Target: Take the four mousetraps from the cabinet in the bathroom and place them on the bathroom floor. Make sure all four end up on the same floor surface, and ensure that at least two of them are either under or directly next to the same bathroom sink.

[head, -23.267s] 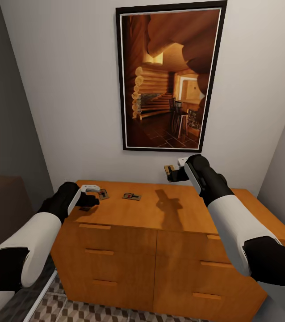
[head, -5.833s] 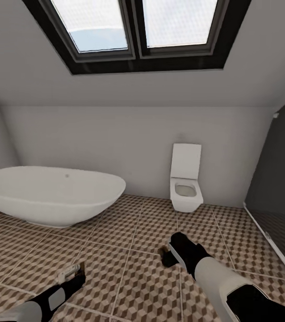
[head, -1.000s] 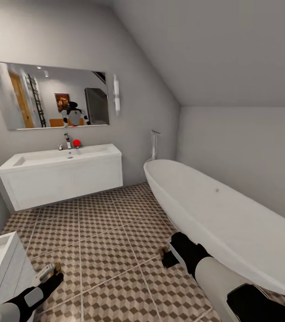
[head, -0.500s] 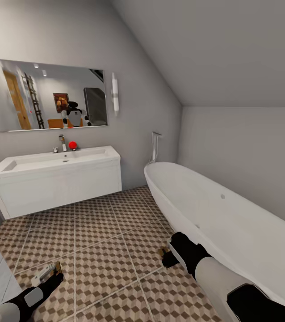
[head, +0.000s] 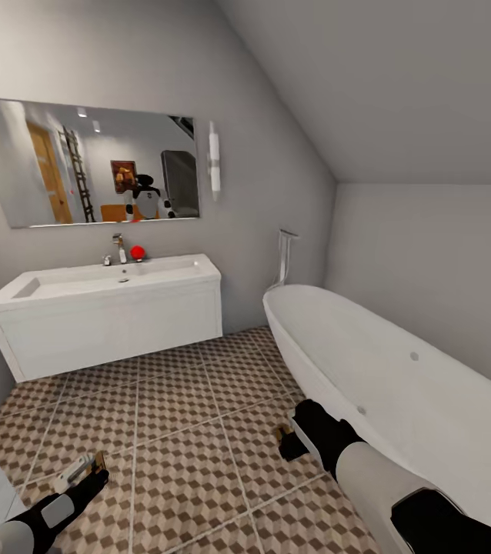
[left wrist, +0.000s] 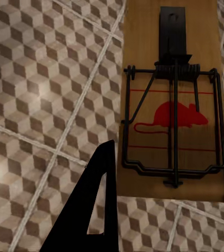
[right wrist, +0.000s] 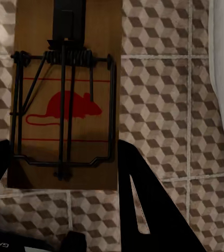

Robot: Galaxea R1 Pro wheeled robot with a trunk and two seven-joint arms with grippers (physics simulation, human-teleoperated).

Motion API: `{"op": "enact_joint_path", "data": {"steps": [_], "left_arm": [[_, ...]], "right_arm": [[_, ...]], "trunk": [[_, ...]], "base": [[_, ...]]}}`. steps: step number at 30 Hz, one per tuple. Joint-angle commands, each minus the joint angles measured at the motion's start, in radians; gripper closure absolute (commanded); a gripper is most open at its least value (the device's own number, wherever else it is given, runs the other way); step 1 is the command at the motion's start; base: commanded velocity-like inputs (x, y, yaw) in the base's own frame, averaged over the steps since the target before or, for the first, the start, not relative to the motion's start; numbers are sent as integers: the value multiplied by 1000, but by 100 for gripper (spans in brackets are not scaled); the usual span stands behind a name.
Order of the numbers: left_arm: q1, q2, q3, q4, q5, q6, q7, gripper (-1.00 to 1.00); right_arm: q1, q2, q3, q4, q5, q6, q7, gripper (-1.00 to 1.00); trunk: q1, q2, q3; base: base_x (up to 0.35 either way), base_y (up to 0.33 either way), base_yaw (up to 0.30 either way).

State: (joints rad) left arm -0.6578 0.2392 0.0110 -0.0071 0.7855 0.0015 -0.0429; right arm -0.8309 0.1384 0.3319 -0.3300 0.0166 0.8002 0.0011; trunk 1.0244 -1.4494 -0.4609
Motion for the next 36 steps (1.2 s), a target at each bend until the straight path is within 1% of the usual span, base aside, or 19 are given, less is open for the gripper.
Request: {"op": "enact_joint_path", "data": {"steps": [1, 9, 12, 23, 31, 36], "left_arm": [[-1, 0, 1, 1, 3, 0, -3, 100], [-1, -1, 1, 1, 2, 0, -3, 100], [-1, -1, 1, 1, 1, 0, -3, 100], [-1, -1, 0, 1, 1, -4, -3, 100], [-1, -1, 0, 1, 3, -6, -3, 100], [-1, -1, 0, 1, 3, -6, -3, 100]], "right_arm": [[-1, 0, 4, -1, -1, 5, 0, 100], [-1, 0, 4, -1, -1, 5, 0, 100], [-1, 0, 4, -1, -1, 6, 0, 100], [-1, 0, 4, -1, -1, 7, 1, 100], [-1, 0, 4, -1, -1, 7, 2, 100], [-1, 0, 4, -1, -1, 7, 2, 100]], "trunk": [[1, -1, -1], [1, -1, -1], [1, -1, -1], [1, -1, -1], [1, -1, -1], [1, -1, -1]], "base": [[322, 0, 271], [322, 0, 272], [322, 0, 169], [322, -1, 20], [321, -70, 0], [315, -104, 203]]}}
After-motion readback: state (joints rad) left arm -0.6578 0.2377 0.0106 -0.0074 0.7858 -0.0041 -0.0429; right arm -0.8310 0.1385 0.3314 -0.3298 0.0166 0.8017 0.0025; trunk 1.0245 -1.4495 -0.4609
